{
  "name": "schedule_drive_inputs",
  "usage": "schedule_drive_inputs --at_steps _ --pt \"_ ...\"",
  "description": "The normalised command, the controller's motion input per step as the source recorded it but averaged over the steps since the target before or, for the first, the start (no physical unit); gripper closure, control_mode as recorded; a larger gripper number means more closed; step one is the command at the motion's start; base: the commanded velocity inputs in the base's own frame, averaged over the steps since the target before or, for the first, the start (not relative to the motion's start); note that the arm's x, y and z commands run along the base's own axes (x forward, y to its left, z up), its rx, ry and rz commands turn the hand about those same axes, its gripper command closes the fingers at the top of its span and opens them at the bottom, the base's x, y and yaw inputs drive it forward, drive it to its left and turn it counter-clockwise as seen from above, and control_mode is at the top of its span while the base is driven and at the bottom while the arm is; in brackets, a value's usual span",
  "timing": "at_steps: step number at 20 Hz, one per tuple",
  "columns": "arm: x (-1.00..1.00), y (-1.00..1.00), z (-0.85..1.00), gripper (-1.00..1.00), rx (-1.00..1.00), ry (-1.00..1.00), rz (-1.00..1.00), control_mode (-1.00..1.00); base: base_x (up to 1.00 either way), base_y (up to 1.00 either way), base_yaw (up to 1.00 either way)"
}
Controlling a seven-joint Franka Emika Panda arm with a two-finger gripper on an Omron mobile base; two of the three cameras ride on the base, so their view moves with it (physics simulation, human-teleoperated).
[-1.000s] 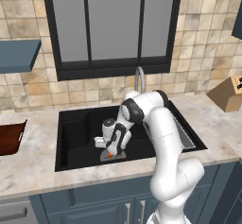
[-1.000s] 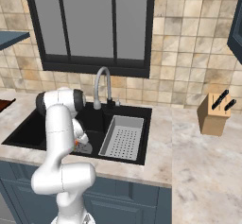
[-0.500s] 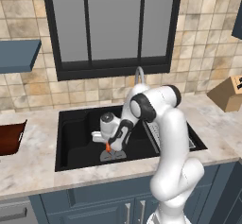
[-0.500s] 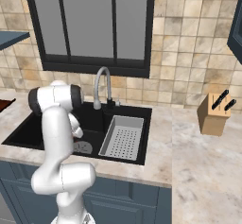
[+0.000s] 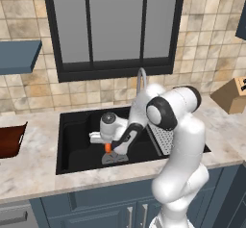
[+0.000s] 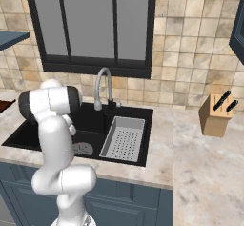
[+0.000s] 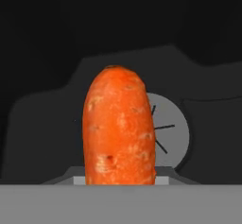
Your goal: Pick up all produce items and place them in the sink. Turn on the sink faucet to wash them. Then turn the sink off and put them in the tray.
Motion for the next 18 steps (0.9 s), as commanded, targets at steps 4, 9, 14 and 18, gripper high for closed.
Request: schedule_drive_inputs --at_steps 4,9,14,18 --pt "-0.2 0.25 0.91 1.0 0.0 -0.03 0.11 -1.0 0.0 0.0 0.0" --pt "-0.21 0.26 0.83 1.0 0.0 -0.02 0.11 -1.0 0.0 0.0 0.0" --pt "-0.19 0.29 0.78 1.0 0.0 0.0 0.11 -1.0 0.0 0.0 0.0" --pt "-0.2 0.31 0.81 1.0 0.0 0.0 0.11 -1.0 0.0 0.0 0.0"
